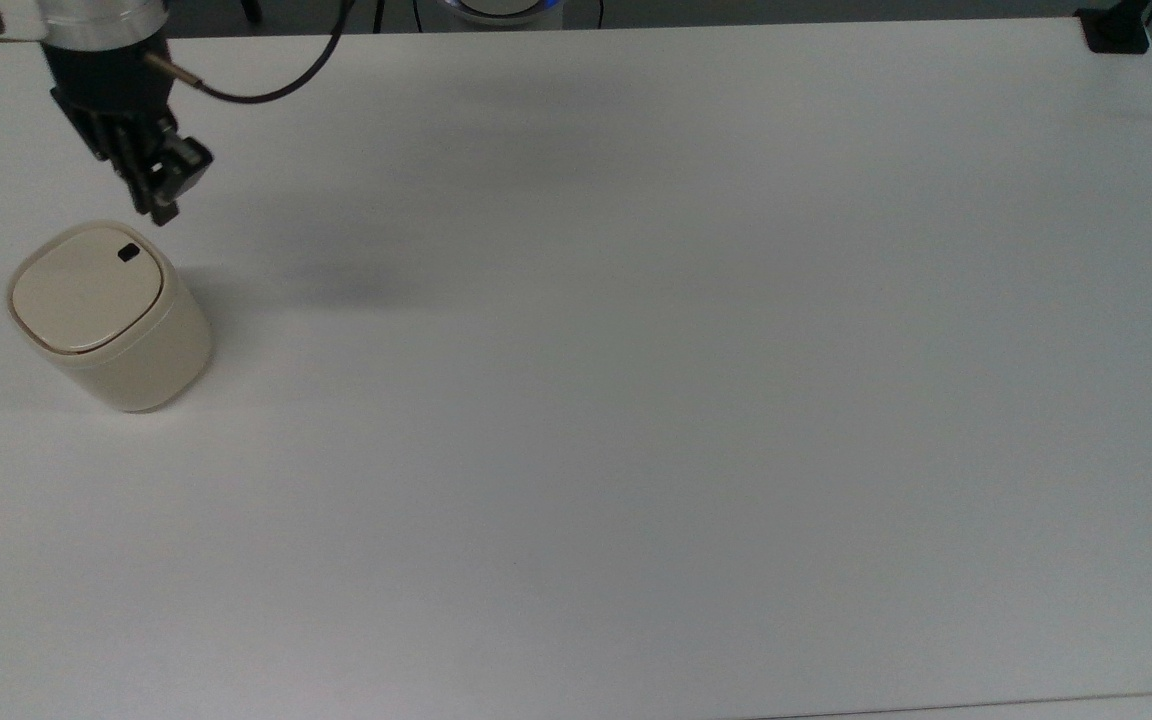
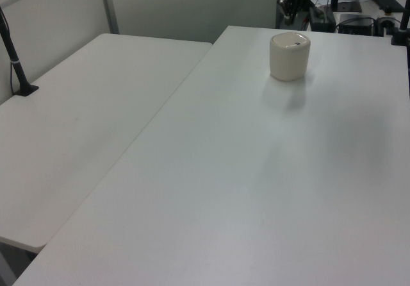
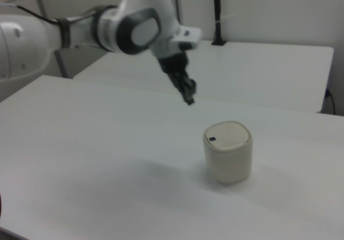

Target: Close the trash bin

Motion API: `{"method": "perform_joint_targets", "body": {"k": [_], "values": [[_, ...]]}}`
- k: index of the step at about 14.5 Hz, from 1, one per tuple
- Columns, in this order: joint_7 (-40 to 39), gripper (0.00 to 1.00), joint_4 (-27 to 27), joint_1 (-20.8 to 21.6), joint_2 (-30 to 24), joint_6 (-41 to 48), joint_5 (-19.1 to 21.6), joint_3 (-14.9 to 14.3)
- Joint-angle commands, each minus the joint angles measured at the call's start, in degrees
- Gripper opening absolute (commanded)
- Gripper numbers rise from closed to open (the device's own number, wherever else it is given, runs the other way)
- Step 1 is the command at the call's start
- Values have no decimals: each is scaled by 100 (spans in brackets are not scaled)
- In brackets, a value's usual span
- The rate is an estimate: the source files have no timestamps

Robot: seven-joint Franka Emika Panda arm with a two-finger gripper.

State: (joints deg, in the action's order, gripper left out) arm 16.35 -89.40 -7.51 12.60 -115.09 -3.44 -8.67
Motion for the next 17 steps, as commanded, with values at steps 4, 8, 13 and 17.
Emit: {"method": "perform_joint_targets", "body": {"k": [4,8,13,17], "values": [[-914,100,-587,803,-1118,1426,318,233],[-1448,100,-781,1076,-1480,1972,318,269],[-2039,100,-737,1076,-1480,2228,441,260],[-2039,100,-728,1067,-1454,2219,441,251]]}}
